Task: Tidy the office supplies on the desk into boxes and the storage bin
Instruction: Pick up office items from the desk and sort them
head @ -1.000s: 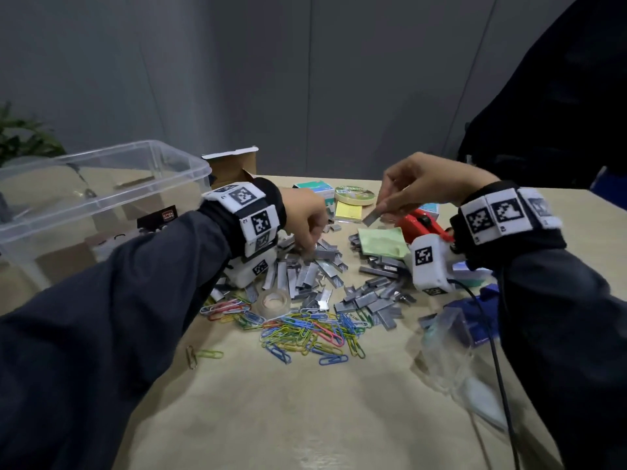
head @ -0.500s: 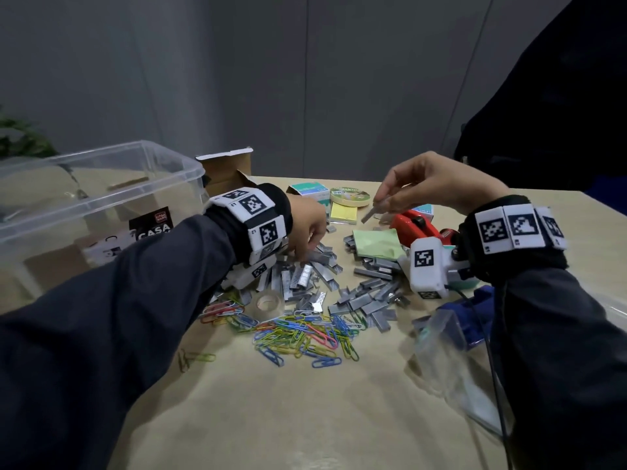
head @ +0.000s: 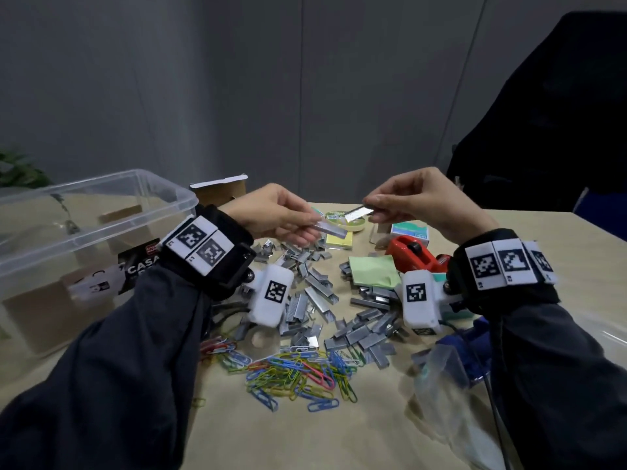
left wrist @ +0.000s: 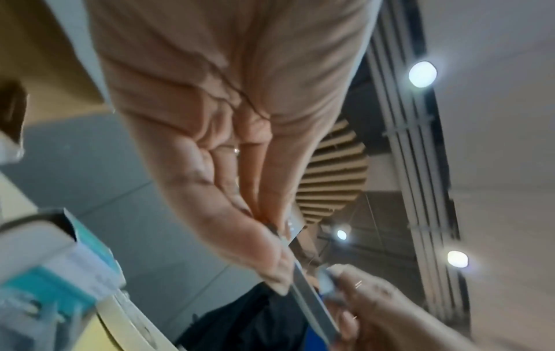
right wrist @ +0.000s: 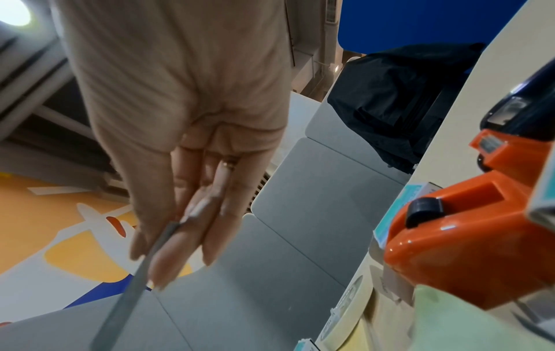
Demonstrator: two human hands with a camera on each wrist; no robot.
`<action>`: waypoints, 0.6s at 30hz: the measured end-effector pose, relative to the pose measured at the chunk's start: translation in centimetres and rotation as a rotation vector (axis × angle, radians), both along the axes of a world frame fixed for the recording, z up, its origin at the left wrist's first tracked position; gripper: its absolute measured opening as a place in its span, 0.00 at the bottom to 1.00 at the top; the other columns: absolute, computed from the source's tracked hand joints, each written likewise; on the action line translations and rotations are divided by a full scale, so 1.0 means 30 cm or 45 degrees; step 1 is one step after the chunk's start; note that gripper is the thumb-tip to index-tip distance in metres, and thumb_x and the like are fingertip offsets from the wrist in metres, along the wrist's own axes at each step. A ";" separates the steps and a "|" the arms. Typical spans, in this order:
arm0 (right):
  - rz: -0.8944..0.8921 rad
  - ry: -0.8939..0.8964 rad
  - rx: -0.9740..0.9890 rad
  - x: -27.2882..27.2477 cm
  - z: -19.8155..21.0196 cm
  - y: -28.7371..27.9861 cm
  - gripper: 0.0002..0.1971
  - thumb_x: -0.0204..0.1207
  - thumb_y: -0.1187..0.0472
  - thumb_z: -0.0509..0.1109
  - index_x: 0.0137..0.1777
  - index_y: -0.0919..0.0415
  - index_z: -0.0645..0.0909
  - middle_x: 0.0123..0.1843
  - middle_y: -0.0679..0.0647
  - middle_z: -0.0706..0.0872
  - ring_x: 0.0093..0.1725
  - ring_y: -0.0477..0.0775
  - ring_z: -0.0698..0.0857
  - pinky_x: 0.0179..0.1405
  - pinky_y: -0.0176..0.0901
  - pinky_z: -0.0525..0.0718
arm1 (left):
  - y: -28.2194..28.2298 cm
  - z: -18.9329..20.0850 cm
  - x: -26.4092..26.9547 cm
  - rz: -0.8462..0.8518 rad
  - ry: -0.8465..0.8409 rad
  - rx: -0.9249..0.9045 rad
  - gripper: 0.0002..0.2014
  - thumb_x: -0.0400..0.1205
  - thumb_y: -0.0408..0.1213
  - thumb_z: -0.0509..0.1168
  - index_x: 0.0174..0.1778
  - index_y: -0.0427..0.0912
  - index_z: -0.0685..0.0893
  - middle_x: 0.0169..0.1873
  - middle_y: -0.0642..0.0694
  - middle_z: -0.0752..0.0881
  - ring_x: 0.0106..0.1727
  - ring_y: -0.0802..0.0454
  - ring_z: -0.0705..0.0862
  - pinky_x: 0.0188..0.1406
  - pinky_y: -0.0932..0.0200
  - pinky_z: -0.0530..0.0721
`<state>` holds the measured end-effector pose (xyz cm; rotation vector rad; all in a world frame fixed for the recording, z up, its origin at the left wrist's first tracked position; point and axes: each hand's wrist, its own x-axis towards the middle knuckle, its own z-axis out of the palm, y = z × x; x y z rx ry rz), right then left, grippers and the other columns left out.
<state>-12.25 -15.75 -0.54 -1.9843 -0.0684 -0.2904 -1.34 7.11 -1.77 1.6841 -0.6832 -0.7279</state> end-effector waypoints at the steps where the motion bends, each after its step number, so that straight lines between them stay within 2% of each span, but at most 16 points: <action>1: -0.005 0.032 -0.026 0.003 -0.003 0.001 0.06 0.75 0.64 0.75 0.48 0.66 0.89 0.37 0.59 0.92 0.36 0.48 0.91 0.37 0.32 0.87 | 0.001 0.003 -0.004 0.002 0.070 -0.003 0.14 0.72 0.32 0.69 0.50 0.28 0.86 0.35 0.37 0.90 0.31 0.53 0.89 0.30 0.66 0.88; 4: -0.056 0.062 -0.006 0.013 -0.009 0.002 0.06 0.77 0.63 0.74 0.49 0.64 0.89 0.36 0.56 0.91 0.35 0.45 0.89 0.36 0.30 0.85 | -0.001 0.002 -0.017 0.009 0.203 -0.025 0.12 0.70 0.31 0.70 0.46 0.28 0.86 0.35 0.36 0.90 0.30 0.53 0.90 0.28 0.67 0.87; 8: -0.068 0.153 0.157 0.013 -0.004 -0.013 0.07 0.78 0.66 0.72 0.53 0.67 0.88 0.41 0.58 0.92 0.41 0.48 0.91 0.39 0.32 0.87 | 0.000 -0.010 -0.015 0.054 0.276 -0.154 0.12 0.68 0.24 0.70 0.46 0.25 0.85 0.43 0.29 0.90 0.40 0.45 0.92 0.35 0.62 0.90; 11: -0.023 0.371 -0.064 0.003 -0.004 -0.025 0.09 0.77 0.62 0.73 0.52 0.68 0.89 0.43 0.59 0.92 0.40 0.48 0.90 0.40 0.35 0.89 | -0.002 -0.014 -0.017 0.084 0.209 -0.184 0.10 0.69 0.22 0.71 0.46 0.24 0.85 0.44 0.27 0.89 0.41 0.43 0.92 0.35 0.63 0.90; 14: 0.121 0.612 -0.346 -0.001 -0.023 -0.002 0.09 0.78 0.62 0.73 0.52 0.67 0.89 0.43 0.56 0.93 0.41 0.47 0.90 0.38 0.35 0.88 | -0.018 -0.022 -0.029 0.137 0.073 -0.161 0.07 0.73 0.20 0.71 0.46 0.26 0.85 0.38 0.31 0.90 0.36 0.46 0.91 0.32 0.64 0.89; 16: 0.241 0.750 -0.398 -0.002 -0.033 0.023 0.10 0.78 0.61 0.74 0.56 0.63 0.88 0.47 0.57 0.93 0.45 0.48 0.91 0.37 0.36 0.88 | -0.032 -0.032 -0.035 0.153 -0.032 -0.136 0.08 0.72 0.21 0.72 0.46 0.29 0.85 0.34 0.34 0.90 0.34 0.47 0.91 0.32 0.64 0.89; 18: 0.283 0.753 -0.410 0.000 -0.031 0.038 0.12 0.76 0.58 0.76 0.59 0.59 0.87 0.50 0.56 0.93 0.47 0.49 0.91 0.36 0.36 0.87 | -0.039 -0.038 -0.040 0.167 -0.066 -0.128 0.09 0.73 0.21 0.72 0.48 0.30 0.85 0.33 0.35 0.90 0.34 0.47 0.91 0.33 0.62 0.90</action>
